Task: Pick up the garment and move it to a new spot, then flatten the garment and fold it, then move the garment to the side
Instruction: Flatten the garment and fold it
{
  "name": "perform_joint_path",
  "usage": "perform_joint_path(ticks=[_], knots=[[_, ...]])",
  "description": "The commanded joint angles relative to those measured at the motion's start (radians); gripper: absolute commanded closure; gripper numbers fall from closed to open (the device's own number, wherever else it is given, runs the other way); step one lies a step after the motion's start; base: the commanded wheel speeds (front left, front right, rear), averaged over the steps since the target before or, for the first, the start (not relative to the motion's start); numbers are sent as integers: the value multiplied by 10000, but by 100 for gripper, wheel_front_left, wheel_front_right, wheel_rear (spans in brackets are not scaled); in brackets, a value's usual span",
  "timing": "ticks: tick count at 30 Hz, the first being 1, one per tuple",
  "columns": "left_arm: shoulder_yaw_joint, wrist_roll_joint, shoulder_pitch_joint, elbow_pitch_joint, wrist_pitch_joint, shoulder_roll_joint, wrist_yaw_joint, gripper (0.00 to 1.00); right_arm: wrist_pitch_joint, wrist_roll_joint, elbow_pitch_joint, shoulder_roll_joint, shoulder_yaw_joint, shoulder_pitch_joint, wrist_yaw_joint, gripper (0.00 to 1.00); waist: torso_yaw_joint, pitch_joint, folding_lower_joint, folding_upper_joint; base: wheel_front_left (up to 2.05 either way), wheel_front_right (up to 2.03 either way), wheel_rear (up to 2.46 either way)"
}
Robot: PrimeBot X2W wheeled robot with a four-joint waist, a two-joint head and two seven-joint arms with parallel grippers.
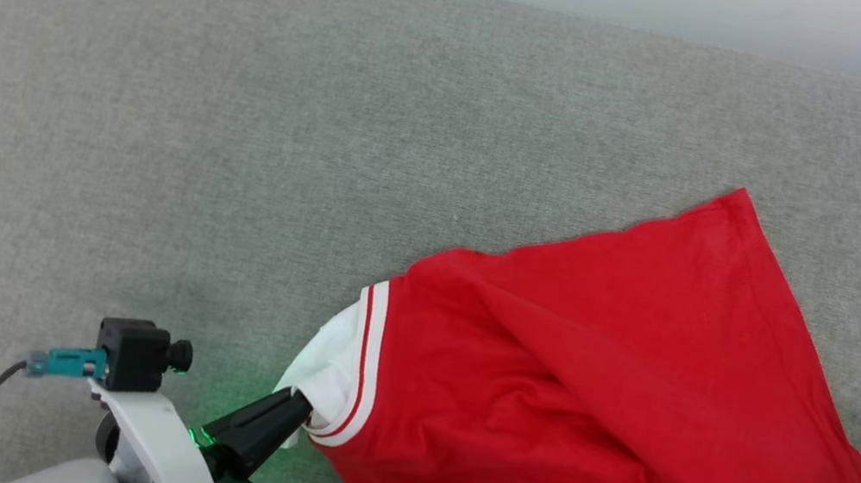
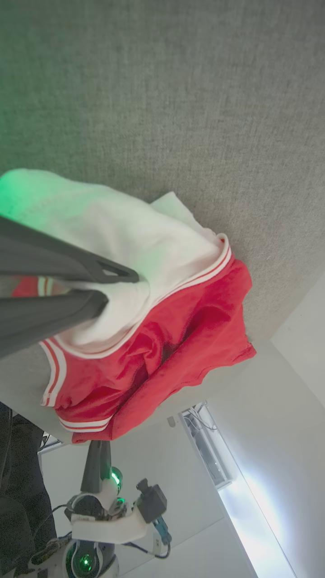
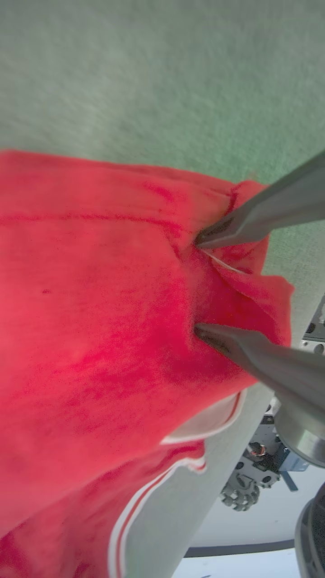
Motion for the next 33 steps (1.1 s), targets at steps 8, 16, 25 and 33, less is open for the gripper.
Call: perform_joint_path(ticks=[8, 16, 25, 33], knots=[[3, 296, -68, -67, 13, -256, 22, 100, 872, 1594, -1804, 9, -1942, -1217, -7, 0, 407, 173, 0, 0, 0, 0, 0], [-104, 546, -431, -54, 32, -663, 22, 100, 17, -91, -533, -587, -999, -4488, -7, 0, 937, 683, 0, 0, 0, 0, 0], [-342, 731, -1021, -7, 74, -1134, 22, 100, -1528, -1781, 2835, -1058, 1688, -7164, -7, 0, 1583, 1432, 0, 0, 0, 0, 0], [-544, 754, -1368, 126, 55, -1352, 24, 100, -1664, -1497, 4682, -1333, 3226, -7707, -7, 0, 1874, 1731, 0, 0, 0, 0, 0]])
